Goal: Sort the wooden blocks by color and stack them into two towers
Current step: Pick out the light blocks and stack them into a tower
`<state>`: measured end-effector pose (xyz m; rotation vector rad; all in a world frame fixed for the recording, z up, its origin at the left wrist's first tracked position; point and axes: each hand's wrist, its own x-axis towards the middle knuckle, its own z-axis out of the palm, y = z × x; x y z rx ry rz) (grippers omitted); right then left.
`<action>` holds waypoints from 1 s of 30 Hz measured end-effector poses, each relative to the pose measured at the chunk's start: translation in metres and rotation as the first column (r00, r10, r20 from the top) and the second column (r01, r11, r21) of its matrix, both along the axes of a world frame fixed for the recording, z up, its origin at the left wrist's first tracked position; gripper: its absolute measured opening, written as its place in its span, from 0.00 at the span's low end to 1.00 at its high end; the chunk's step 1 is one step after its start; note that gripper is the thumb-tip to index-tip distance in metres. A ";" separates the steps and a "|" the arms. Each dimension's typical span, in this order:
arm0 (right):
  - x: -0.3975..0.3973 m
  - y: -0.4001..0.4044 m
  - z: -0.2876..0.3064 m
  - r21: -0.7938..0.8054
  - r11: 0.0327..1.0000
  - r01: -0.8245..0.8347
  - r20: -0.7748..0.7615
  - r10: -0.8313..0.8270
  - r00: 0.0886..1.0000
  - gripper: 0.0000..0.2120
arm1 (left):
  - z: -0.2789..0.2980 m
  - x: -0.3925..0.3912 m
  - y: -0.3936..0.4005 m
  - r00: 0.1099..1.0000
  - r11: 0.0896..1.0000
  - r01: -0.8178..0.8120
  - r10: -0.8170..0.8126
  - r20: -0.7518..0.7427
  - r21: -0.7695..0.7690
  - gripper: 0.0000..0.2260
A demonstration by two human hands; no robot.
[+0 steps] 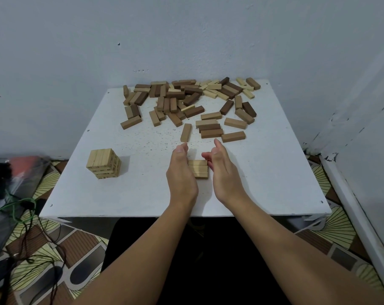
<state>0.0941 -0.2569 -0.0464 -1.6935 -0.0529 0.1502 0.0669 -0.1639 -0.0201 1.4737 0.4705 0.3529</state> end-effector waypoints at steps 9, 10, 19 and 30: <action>0.001 -0.001 0.002 0.000 1.000 -0.006 -0.010 0.006 1.000 0.37 | 0.000 -0.002 -0.001 1.000 1.000 0.008 -0.008 0.000 -0.011 0.27; 0.000 -0.001 0.002 -0.001 1.000 -0.006 -0.015 0.006 1.000 0.38 | 0.000 -0.002 -0.001 1.000 1.000 0.006 -0.006 0.003 -0.018 0.27; 0.012 -0.043 0.029 -0.327 0.935 -0.137 0.152 0.196 0.969 0.22 | 0.008 0.000 0.045 0.973 0.936 0.232 -0.221 -0.073 0.265 0.19; 0.030 -0.061 0.030 -0.608 0.713 -0.350 -0.034 0.417 0.908 0.34 | 0.027 0.023 0.100 0.660 0.557 0.741 -0.504 -0.557 0.374 0.30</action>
